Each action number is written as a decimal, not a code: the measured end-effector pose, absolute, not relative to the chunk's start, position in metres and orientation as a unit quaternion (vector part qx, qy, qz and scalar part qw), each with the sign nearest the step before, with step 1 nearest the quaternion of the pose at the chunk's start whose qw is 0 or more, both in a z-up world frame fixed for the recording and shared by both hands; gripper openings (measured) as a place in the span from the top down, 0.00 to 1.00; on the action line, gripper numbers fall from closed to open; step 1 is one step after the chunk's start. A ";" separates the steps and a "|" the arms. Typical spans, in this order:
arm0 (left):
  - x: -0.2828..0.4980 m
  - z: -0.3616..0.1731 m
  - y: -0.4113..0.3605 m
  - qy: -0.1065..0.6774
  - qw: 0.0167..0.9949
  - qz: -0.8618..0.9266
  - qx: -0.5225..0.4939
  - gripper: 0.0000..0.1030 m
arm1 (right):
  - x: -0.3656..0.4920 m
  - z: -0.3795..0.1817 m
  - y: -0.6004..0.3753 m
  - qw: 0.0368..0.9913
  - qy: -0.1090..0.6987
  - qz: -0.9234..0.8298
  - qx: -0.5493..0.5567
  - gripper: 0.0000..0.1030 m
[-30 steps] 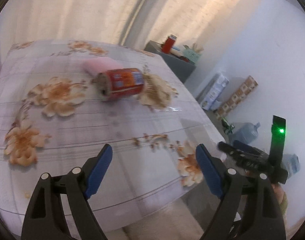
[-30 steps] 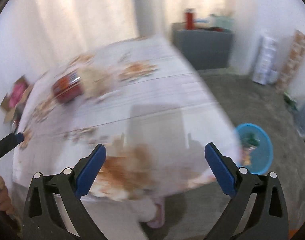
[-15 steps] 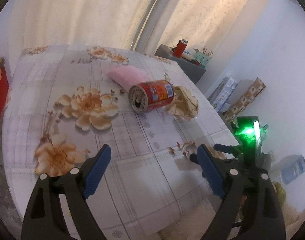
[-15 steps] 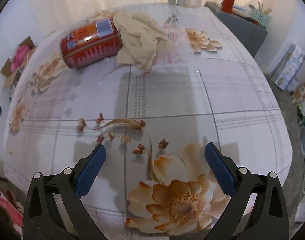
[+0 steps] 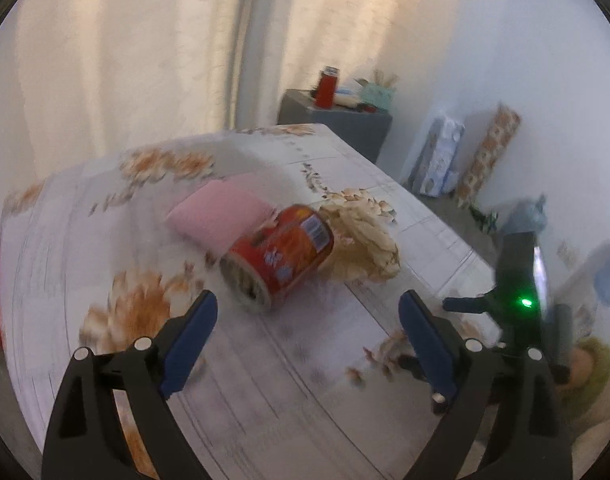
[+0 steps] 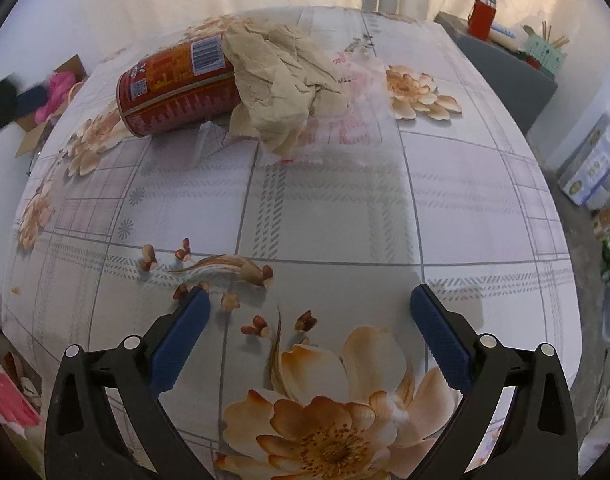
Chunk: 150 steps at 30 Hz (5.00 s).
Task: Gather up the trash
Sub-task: 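Move both tools back over the table toward the red can and paper, then grasp the red can with the left tool while the right tool grasps the crumpled tan paper, then carry the can and paper with both tools over the blue wastebasket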
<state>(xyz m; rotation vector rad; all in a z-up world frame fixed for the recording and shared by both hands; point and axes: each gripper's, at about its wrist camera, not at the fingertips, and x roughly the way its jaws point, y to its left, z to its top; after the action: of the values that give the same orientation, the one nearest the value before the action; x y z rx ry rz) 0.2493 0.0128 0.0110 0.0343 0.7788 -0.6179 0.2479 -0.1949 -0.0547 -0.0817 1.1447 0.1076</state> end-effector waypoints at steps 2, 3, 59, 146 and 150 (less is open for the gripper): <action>0.264 0.011 0.000 0.368 0.875 -0.309 0.054 0.12 | 0.239 -0.049 -0.202 0.841 0.537 0.052 -0.039 0.07; 0.273 0.009 -0.006 0.367 0.873 -0.311 0.076 0.12 | 0.231 -0.047 -0.204 0.843 0.535 0.052 -0.038 0.07; 0.232 -0.035 0.037 0.497 0.846 -0.185 -0.049 0.40 | 0.168 0.004 -0.210 0.888 0.455 0.053 -0.044 0.07; 0.202 0.022 0.032 0.405 0.885 -0.205 -0.101 0.39 | 0.163 0.086 -0.246 0.929 0.364 0.045 0.051 0.82; 0.197 0.035 0.026 0.393 0.889 -0.215 -0.097 0.39 | 0.155 0.090 -0.248 0.932 0.356 0.046 0.051 0.82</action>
<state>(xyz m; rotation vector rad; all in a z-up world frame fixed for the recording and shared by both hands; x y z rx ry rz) 0.1969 0.0258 0.0346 -0.2017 0.8156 -0.4463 0.1553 -0.2477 0.0899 0.1054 0.7295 0.0936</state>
